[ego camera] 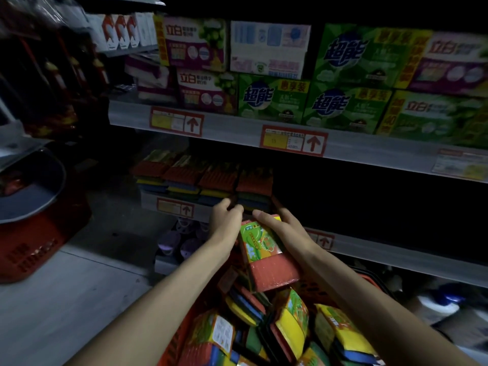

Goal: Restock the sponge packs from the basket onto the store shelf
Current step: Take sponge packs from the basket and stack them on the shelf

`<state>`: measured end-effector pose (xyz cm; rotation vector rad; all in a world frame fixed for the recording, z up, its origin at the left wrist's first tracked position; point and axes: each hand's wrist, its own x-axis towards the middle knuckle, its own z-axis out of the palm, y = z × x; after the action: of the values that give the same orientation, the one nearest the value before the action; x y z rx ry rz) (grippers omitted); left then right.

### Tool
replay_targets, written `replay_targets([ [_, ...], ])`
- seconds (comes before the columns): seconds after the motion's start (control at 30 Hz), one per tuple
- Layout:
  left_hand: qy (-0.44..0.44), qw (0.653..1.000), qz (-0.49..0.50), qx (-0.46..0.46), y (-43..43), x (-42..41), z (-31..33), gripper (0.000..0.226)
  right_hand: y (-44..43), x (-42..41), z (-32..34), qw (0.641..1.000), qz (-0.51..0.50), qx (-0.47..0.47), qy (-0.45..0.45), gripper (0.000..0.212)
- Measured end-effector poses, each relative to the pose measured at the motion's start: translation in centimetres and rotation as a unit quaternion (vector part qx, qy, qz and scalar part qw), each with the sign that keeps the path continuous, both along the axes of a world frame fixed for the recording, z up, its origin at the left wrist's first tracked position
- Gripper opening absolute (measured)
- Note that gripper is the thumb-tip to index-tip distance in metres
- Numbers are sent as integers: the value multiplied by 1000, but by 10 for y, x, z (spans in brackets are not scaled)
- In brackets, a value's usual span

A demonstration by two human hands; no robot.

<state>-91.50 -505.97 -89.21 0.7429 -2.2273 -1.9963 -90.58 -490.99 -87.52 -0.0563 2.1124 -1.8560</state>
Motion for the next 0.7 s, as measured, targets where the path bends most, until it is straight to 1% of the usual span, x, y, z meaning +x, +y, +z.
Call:
replay_targets([
  [0.07,3,1000,-2,-3,0,6,10,56,0,-1,-1,1000,7,-2,-1,55],
  [0.2,18,1000,6,-21,-4,8,10,11,2,0,-2,1000,21,-9,12,36],
  [0.23,24,999,8,-25,-7,7,8,9,2,1,-1,1000,22,-7,14,35],
  [0.3,22,999,8,-31,-10,6,6,25,2,3,1,1000,25,-8,17,33],
  [0.33,20,999,8,-33,-11,6,6,26,3,3,2,999,27,-12,18,31],
  [0.43,29,999,4,-22,-12,7,8,24,4,4,5,999,33,-24,21,32],
  [0.53,43,999,-6,-4,-13,8,8,12,5,4,7,999,34,-15,27,36],
  [0.63,48,999,-10,1,-14,11,11,10,10,8,9,999,22,6,38,61],
  [0.7,49,999,-7,2,-15,16,14,14,16,12,10,999,4,15,42,74],
])
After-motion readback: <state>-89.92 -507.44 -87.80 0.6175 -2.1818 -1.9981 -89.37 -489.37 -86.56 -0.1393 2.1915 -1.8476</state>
